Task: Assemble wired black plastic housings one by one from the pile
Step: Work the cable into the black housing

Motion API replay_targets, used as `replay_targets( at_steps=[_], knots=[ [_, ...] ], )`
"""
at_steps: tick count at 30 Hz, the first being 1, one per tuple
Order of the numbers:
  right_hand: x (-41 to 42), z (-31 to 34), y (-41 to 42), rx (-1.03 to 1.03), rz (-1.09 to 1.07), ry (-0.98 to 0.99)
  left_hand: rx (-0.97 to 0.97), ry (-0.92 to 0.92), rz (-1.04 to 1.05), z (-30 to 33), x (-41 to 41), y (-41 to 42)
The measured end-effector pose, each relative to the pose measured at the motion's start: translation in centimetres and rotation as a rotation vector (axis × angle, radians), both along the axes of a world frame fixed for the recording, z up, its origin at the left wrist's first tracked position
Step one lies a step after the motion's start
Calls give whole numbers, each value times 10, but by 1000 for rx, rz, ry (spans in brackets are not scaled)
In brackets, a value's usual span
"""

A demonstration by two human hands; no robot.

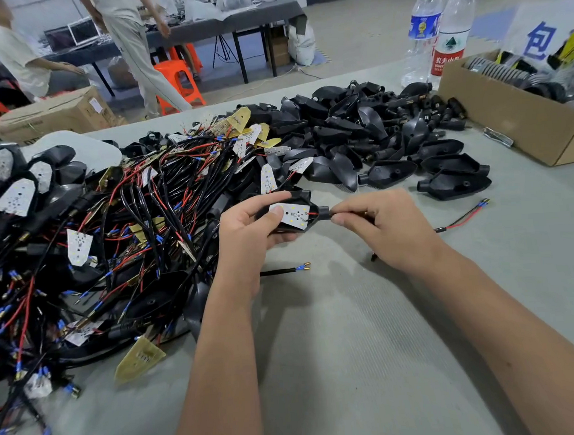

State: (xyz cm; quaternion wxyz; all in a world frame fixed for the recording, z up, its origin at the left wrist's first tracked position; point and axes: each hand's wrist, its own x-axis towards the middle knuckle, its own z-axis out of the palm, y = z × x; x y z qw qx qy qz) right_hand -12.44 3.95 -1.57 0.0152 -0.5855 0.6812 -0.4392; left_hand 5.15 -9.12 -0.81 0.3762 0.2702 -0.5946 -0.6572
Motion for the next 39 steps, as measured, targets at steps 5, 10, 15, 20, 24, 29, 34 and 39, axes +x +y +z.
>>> replay_targets(
  at_steps=[5,10,15,20,24,29,34,39],
  knots=[
    [1,0,2,21,-32,11,27,31,18,0,-2,2],
    [3,1,5,18,-57,105,29,10,38,-1,-2,1],
    [-1,0,5,21,-47,145,24,-17,35,0,-2,1],
    [-3,-3,4,-10,-80,125,-12,-78,26,0,-2,1],
    [0,-2,4,79,-102,109,-44,-111,38,1,-4,1],
    [9,-2,1,154,-74,214,-66,-149,-70,1,-9,10],
    [6,-5,4,144,-88,260,-7,-186,-149,1,-10,14],
    [7,-2,4,177,-47,247,-26,-206,-134,3,-8,14]
  ],
)
